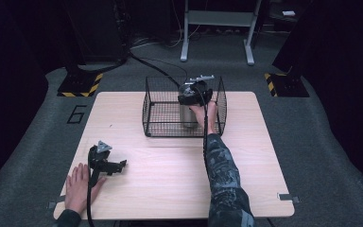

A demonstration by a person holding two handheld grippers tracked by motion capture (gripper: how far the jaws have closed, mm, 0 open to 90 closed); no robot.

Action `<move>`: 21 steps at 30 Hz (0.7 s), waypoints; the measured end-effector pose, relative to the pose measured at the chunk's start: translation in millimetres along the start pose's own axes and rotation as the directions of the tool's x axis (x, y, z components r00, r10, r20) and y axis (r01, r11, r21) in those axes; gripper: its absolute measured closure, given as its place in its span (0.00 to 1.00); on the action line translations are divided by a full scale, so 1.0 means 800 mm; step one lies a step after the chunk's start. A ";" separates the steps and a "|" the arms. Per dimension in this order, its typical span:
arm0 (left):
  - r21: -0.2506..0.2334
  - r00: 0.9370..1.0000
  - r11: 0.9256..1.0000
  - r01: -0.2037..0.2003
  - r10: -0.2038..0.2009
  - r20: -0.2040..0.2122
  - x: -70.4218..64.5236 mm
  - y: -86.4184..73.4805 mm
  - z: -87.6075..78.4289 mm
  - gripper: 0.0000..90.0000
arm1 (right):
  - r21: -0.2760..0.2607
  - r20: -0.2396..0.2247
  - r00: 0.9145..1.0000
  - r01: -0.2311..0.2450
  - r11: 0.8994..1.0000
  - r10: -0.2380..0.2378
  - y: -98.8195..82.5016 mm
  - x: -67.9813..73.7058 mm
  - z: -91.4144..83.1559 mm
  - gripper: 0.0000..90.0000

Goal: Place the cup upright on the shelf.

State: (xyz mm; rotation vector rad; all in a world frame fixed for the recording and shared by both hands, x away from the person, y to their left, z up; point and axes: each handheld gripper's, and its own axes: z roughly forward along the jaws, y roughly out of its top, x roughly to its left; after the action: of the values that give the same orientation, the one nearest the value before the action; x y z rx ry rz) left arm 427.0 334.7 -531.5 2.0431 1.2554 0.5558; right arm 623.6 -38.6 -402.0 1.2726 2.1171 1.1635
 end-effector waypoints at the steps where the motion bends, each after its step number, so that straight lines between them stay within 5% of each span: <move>1: 0.006 1.000 1.000 -0.006 0.006 0.002 0.001 0.000 -0.001 0.00 | 0.002 0.001 1.000 0.011 1.000 -0.011 0.000 -0.001 0.001 0.04; 21: 0.014 1.000 1.000 -0.009 0.009 0.004 0.001 0.000 -0.001 0.00 | 0.016 0.005 1.000 0.006 1.000 -0.006 -0.002 0.003 0.012 0.04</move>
State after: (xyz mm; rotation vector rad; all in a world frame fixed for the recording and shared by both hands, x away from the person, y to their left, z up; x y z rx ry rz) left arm 426.9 335.6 -530.5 2.0616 1.2520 0.5485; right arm 628.1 -32.5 -408.5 1.2746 2.1289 1.1416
